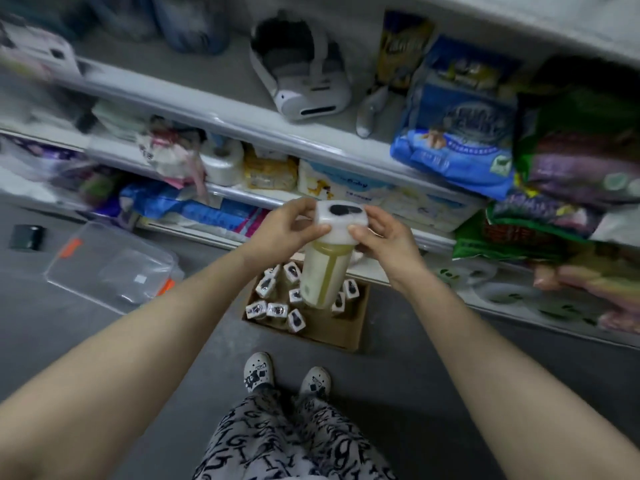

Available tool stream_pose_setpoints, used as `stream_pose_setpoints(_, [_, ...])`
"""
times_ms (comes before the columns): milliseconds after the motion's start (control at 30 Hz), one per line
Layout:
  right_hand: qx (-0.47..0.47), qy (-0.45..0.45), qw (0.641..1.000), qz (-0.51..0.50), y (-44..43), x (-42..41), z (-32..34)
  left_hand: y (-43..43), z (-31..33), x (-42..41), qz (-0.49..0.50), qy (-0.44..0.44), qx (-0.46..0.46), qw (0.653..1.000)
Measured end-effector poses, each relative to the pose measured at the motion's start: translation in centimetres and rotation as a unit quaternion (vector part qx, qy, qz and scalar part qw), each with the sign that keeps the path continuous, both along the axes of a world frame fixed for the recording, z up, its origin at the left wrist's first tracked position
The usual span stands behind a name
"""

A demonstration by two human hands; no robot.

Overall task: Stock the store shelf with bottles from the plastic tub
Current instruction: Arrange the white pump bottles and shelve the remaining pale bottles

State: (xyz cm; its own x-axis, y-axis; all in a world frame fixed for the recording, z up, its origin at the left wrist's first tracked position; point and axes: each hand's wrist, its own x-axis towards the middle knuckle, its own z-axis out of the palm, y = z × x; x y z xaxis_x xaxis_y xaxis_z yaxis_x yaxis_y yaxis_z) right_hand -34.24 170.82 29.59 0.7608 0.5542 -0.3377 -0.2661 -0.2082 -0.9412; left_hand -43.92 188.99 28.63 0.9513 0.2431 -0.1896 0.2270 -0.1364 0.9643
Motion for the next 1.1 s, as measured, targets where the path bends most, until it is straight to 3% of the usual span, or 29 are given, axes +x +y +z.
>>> stream_pose_setpoints(500, [0.059,-0.122,0.982,0.131,10.5,-0.1,15.4,7.4,15.3,-4.1,0.179,-0.084,0.088,0.976])
stream_pose_setpoints(733, [0.083,-0.163,0.969,0.168,18.1,-3.6,20.3,13.9,20.0,-8.8,0.214,-0.113,0.154,0.958])
stream_pose_setpoints(1100, [0.133,-0.185,0.958,0.177,30.9,-12.1,24.5,26.8,25.1,-17.5,0.226,-0.136,0.165,0.95])
